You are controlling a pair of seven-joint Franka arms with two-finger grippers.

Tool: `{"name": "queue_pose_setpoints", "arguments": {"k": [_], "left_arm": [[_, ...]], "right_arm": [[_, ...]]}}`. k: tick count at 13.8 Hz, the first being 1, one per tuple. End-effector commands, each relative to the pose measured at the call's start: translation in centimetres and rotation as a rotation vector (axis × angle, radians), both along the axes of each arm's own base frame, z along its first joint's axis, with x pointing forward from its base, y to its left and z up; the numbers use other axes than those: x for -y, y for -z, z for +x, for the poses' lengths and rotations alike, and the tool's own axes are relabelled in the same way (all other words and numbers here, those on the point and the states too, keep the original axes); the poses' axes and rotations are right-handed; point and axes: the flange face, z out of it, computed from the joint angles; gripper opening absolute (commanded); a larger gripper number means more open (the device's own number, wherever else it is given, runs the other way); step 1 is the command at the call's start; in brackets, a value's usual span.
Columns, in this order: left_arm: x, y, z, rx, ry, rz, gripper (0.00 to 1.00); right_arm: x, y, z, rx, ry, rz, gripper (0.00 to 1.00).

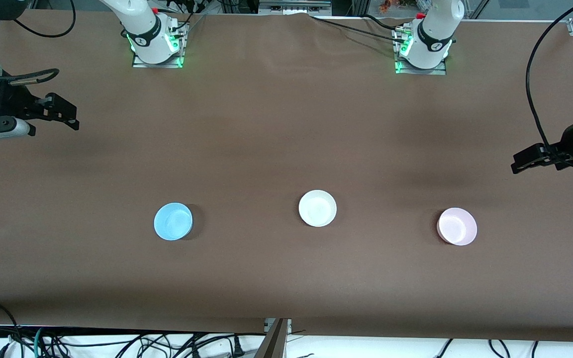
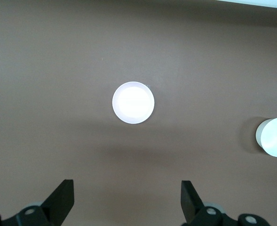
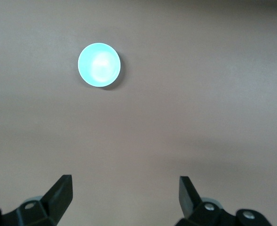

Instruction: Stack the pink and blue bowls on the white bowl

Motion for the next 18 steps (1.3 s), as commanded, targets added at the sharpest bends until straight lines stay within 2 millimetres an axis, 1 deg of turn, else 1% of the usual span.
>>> {"name": "queue_pose_setpoints", "arguments": {"k": [1, 9, 10, 12, 13, 15, 16, 18], "left_arm": [[-0.3, -0.5, 0.3, 0.006, 0.027, -0.014, 1.0], [-0.6, -0.2, 0.3, 0.001, 0.006, -0.02, 1.0], [-0.7, 0.2, 0.3, -0.008, 0.005, -0.018, 1.0], [-1.1, 0.9, 0.3, -0.022, -0.016, -0.016, 1.0], [-1.6, 2.3, 0.7, -0.041, -0.018, -0.019, 1.0], [-3.4, 4.9, 1.2, -0.044, -0.031, -0.027, 1.0], [-4.5, 7.0, 1.8, -0.035, -0.041, -0.033, 1.0], [-5.1, 10.3, 3.1, -0.001, -0.036, -0.038, 1.0]], "right_arm": [[0.2, -0.1, -0.3, 0.011, 0.005, -0.004, 1.0], [0.2, -0.1, -0.4, 0.008, 0.011, -0.008, 1.0], [0.0, -0.2, -0.4, 0.006, 0.032, -0.007, 1.0], [-1.4, -0.2, -0.5, 0.006, 0.054, -0.007, 1.0], [-1.5, -0.2, -0.5, 0.006, 0.06, -0.007, 1.0], [-1.5, -0.2, -0.5, 0.006, 0.06, -0.007, 1.0], [-1.4, -0.2, -0.5, 0.007, 0.061, -0.007, 1.0], [-1.3, -0.1, -0.5, 0.006, 0.063, -0.006, 1.0]]}}
